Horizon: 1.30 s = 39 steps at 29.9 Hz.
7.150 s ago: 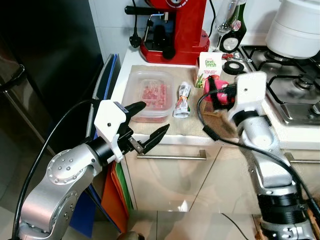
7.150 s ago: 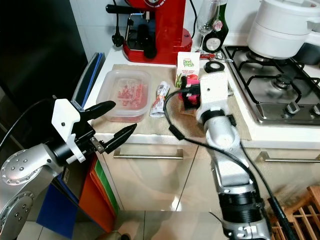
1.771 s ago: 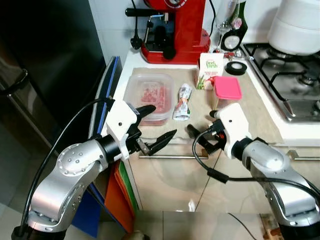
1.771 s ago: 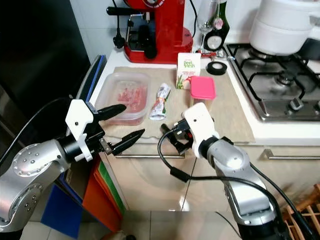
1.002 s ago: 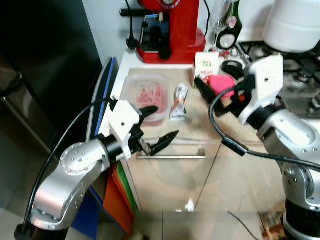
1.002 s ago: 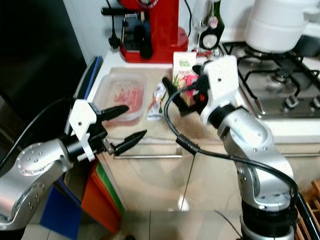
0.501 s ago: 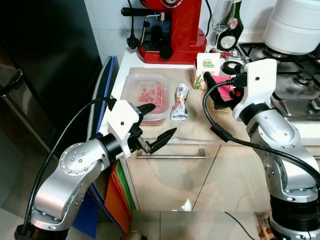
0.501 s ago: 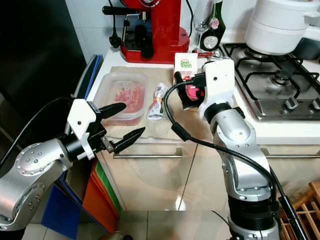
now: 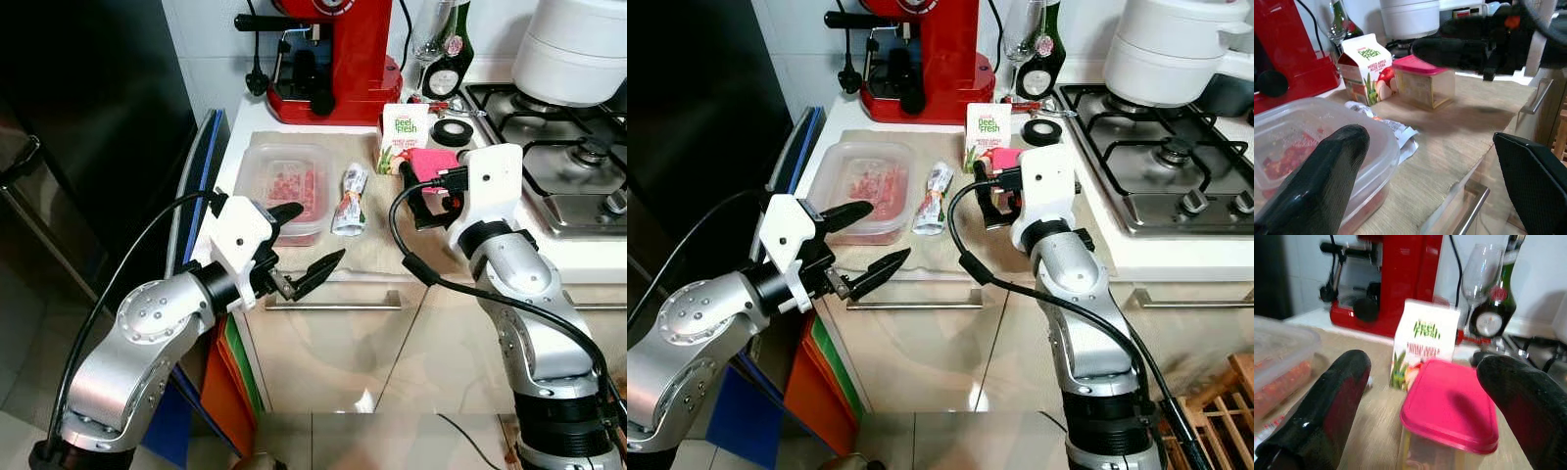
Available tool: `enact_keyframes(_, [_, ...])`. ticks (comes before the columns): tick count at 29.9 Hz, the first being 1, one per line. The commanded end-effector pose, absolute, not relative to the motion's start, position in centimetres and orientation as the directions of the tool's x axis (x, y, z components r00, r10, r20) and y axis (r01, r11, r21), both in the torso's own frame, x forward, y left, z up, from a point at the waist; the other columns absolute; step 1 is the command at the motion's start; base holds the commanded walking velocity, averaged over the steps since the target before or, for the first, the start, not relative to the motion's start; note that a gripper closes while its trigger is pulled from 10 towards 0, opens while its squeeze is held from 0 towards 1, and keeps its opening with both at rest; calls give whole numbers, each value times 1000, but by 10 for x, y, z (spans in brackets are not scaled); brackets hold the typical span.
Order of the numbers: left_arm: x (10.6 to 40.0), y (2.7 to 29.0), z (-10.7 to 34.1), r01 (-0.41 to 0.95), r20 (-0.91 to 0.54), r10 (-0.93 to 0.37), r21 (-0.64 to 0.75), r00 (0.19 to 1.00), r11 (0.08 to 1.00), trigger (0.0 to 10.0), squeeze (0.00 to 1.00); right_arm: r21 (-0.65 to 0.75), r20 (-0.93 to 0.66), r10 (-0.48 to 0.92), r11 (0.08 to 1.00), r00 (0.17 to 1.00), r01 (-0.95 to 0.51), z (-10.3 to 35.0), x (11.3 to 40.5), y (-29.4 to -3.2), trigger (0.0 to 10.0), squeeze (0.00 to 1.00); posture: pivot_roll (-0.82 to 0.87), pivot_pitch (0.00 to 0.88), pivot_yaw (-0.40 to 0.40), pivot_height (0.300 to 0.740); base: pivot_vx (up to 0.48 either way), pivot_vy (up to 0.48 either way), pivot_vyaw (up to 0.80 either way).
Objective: Restocking fridge
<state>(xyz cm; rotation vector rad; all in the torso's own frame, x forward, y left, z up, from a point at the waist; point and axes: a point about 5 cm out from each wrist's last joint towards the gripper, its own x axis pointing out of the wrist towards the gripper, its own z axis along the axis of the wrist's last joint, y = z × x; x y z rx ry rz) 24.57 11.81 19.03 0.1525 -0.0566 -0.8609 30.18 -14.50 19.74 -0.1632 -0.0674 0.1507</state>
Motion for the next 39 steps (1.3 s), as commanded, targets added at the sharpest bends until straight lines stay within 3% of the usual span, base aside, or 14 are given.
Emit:
enact_keyframes(1, [244, 121, 193, 739, -8, -749, 170, 663, 652, 10000, 0, -180, 60, 148, 974, 987, -135, 197, 304, -142, 10000, 1000, 78, 9, 34, 740, 0, 0, 0])
enact_keyframes(25, [242, 123, 191, 754, -25, -763, 177, 645, 632, 10000, 0, -203, 48, -11, 979, 999, 21, 183, 308, -144, 10000, 1000, 83, 1, 52, 740, 0, 0, 0])
enact_keyframes(39, [240, 123, 190, 760, -33, -767, 169, 640, 627, 10000, 0, -129, -30, -125, 984, 992, 121, 171, 306, -150, 10000, 1000, 85, 14, 57, 740, 0, 0, 0])
